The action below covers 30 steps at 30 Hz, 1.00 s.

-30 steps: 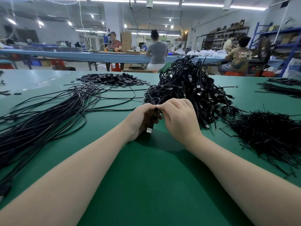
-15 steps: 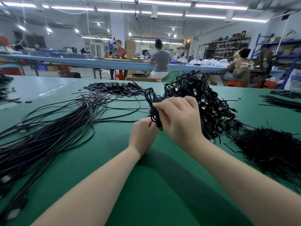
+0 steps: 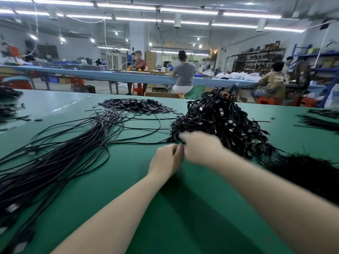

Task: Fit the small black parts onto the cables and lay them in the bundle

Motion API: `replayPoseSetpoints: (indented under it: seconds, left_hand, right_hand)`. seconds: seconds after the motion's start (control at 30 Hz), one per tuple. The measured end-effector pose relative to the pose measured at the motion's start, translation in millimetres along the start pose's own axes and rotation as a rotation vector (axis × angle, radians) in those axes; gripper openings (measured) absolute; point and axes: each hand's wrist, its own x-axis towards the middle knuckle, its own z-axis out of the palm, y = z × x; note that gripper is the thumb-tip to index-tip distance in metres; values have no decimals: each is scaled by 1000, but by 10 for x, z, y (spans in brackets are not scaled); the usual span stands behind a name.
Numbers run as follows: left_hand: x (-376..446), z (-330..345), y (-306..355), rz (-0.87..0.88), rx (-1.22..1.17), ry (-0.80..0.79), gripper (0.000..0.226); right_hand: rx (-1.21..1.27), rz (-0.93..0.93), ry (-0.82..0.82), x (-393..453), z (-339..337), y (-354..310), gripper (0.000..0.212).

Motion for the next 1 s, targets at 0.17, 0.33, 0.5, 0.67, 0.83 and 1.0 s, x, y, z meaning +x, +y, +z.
replayPoseSetpoints:
  seconds: [0.17, 0.33, 0.5, 0.67, 0.83, 1.0]
  left_hand:
    - [85, -136, -79, -64, 38, 10, 21]
    - [346, -1006, -401, -112, 898, -85, 31]
    - [288, -2279, -1112, -498, 1330, -256, 37]
    - [116, -3128, -1509, -554, 973, -267, 21]
    - [6, -3283, -1594, -512, 899, -151, 20]
    - [-10, -3284, -1648, -575, 1041, -192, 19]
  right_hand:
    - [396, 134, -11, -407, 574, -180, 47]
    - [407, 73, 25, -388, 616, -123, 33]
    - [442, 79, 47, -361, 611, -116, 33]
    - [445, 88, 50, -360, 608, -129, 32]
    - [466, 101, 28, -387, 590, -120, 29]
    - [488, 99, 27, -412, 566, -111, 28]
